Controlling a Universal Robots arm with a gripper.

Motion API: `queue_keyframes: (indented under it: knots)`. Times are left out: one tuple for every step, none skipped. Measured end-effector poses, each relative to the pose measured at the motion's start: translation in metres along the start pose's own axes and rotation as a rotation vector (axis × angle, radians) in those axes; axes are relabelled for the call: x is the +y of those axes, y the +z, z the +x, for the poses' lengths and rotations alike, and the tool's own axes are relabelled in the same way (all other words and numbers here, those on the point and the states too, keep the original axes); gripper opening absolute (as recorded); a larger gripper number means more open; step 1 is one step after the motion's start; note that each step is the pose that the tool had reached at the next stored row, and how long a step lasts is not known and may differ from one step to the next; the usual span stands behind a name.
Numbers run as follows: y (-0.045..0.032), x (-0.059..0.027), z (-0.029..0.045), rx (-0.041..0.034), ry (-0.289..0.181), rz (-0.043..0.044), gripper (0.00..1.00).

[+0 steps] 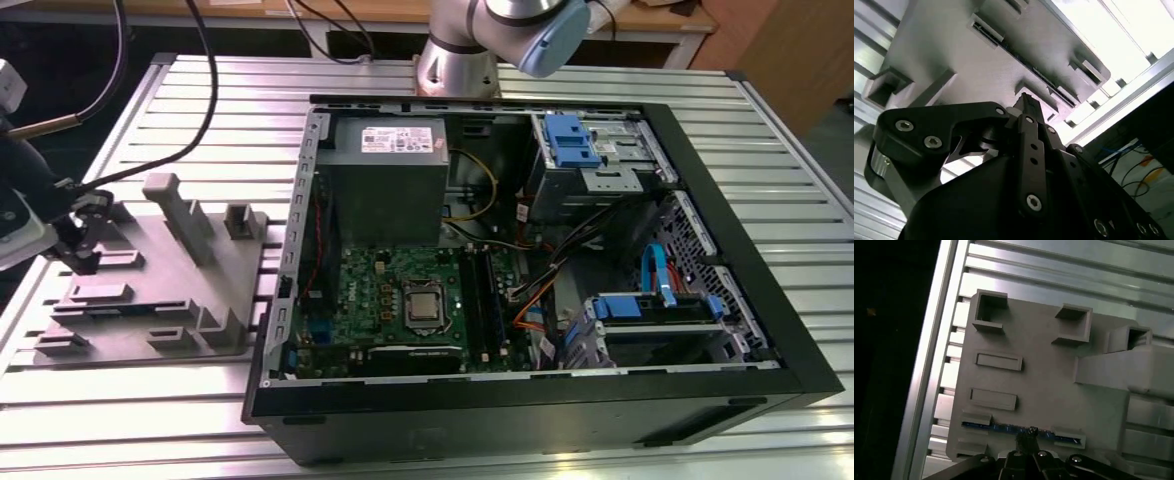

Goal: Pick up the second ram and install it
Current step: 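Pick up the second ram and move it above second insertion slot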

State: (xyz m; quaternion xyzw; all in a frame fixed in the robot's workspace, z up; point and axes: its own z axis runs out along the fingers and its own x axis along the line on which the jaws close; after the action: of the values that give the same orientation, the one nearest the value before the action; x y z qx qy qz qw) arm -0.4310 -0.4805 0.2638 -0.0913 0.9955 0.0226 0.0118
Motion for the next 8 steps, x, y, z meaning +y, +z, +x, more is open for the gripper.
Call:
queue_keyframes:
  knots:
    - [0.0002, -0.0001, 0.0, 0.0008, -0.018, -0.0005, 0.07]
    - [0.0005, -0.0001, 0.0, 0.0015, -0.036, -0.001, 0.07]
    - [0.0007, -0.0001, 0.0, 0.0023, -0.054, -0.0015, 0.07]
    - [0.001, -0.0001, 0.0, 0.003, -0.073, -0.0021, 0.07]
    - [0.0012, -0.0001, 0.0, 0.0039, -0.091, -0.0025, 0.07]
    - [0.0014, -0.0001, 0.0, 0.0046, -0.109, -0.003, 0.07]
    - [0.0016, -0.0001, 0.0, 0.0054, -0.127, -0.0035, 0.07]
    - [0.0018, -0.0001, 0.0, 0.0062, -0.145, -0.004, 0.07]
